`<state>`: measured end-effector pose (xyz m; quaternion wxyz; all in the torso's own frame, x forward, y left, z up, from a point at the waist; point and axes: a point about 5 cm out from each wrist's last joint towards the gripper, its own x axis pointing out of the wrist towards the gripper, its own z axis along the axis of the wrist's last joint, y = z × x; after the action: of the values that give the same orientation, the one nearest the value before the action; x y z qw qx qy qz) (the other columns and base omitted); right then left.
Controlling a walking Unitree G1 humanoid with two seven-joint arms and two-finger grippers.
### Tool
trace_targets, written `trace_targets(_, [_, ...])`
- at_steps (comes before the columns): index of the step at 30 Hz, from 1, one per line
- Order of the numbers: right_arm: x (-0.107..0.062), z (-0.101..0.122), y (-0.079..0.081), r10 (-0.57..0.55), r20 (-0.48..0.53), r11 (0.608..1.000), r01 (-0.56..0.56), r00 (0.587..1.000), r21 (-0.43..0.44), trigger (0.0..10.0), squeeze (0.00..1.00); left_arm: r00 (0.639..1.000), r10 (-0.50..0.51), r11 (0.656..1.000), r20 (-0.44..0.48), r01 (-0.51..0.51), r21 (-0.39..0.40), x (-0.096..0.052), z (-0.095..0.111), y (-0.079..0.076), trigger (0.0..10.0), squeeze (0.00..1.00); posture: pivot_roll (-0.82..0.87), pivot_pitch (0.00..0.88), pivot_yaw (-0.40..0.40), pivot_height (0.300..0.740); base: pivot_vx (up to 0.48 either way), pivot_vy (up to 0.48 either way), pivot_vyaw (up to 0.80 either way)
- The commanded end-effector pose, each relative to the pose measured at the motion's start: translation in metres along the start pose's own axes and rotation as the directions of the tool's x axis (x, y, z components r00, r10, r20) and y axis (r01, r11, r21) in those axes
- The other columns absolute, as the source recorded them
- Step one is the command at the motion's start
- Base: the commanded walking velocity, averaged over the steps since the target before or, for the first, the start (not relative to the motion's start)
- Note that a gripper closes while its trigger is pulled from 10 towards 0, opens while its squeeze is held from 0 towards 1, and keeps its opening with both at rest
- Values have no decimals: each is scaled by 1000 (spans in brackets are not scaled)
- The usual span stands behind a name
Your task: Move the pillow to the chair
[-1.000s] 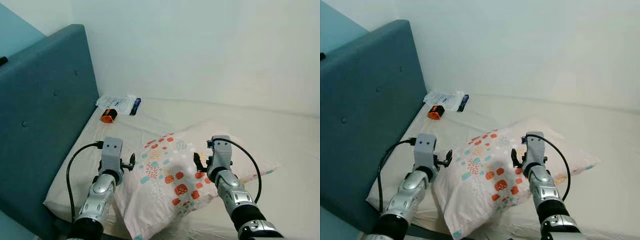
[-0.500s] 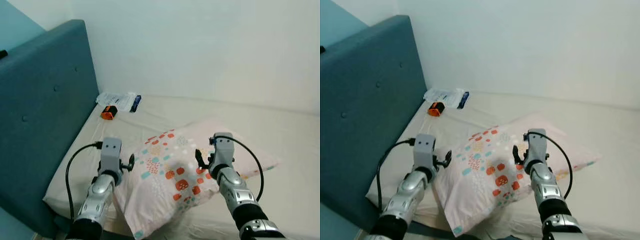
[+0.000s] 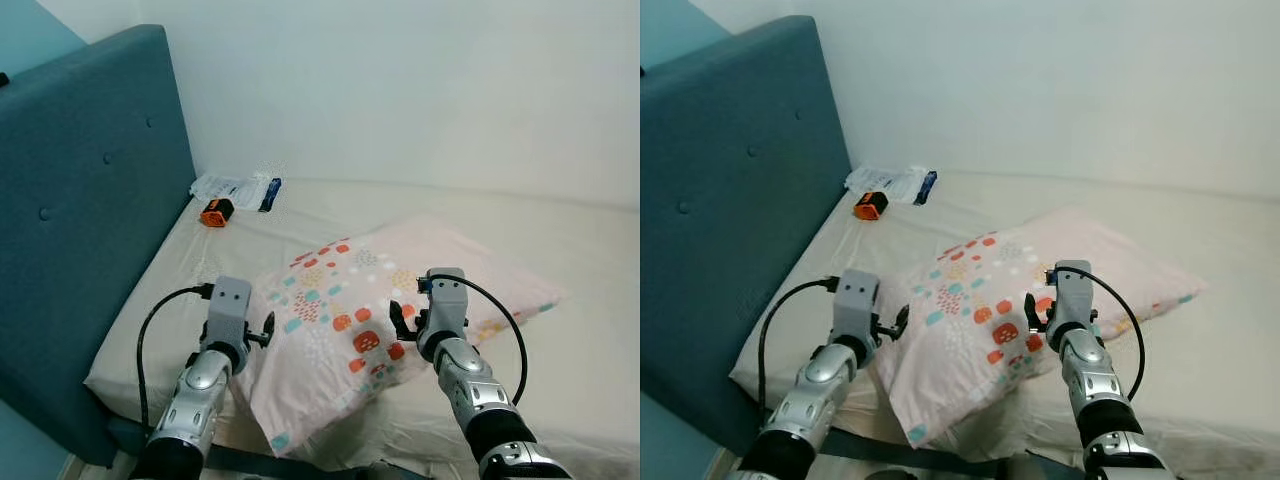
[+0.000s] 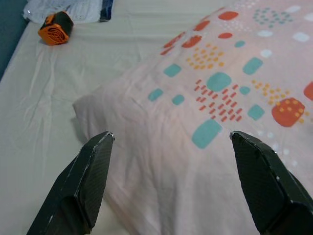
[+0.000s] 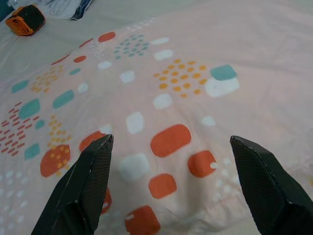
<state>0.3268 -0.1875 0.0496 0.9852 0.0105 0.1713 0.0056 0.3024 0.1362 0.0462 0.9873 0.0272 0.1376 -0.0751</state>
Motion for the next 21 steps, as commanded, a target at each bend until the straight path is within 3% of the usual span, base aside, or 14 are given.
trace_targets(1, [0, 4, 3, 8, 27, 1000, -8, 1000, 25, 10000, 0, 1000, -10, 1000, 3, 10, -2, -1, 0, -1, 10000, 0, 7, 0, -34, 639, 0, 0, 0])
trace_targets(9, [-1, 1, 6, 19, 20, 999, -20, 1000, 29, 10000, 0, 999, -46, 999, -19, 46, 19, -4, -2, 2, 10000, 0, 11, 0, -29, 604, 0, 0, 0])
trace_targets(15, [-3, 2, 18, 70, 31, 998, -70, 997, -4, 10000, 0, 999, -33, 998, -14, 33, 53, -7, 0, 10, 10000, 0, 16, 35, -8, 604, 0, 0, 0])
trace_targets(21, [-4, 11, 19, 51, 71, 998, -53, 996, 28, 10000, 0, 1000, -24, 1000, -9, 24, -1, -9, 7, 23, 10000, 0, 15, 83, -6, 604, 0, 0, 0])
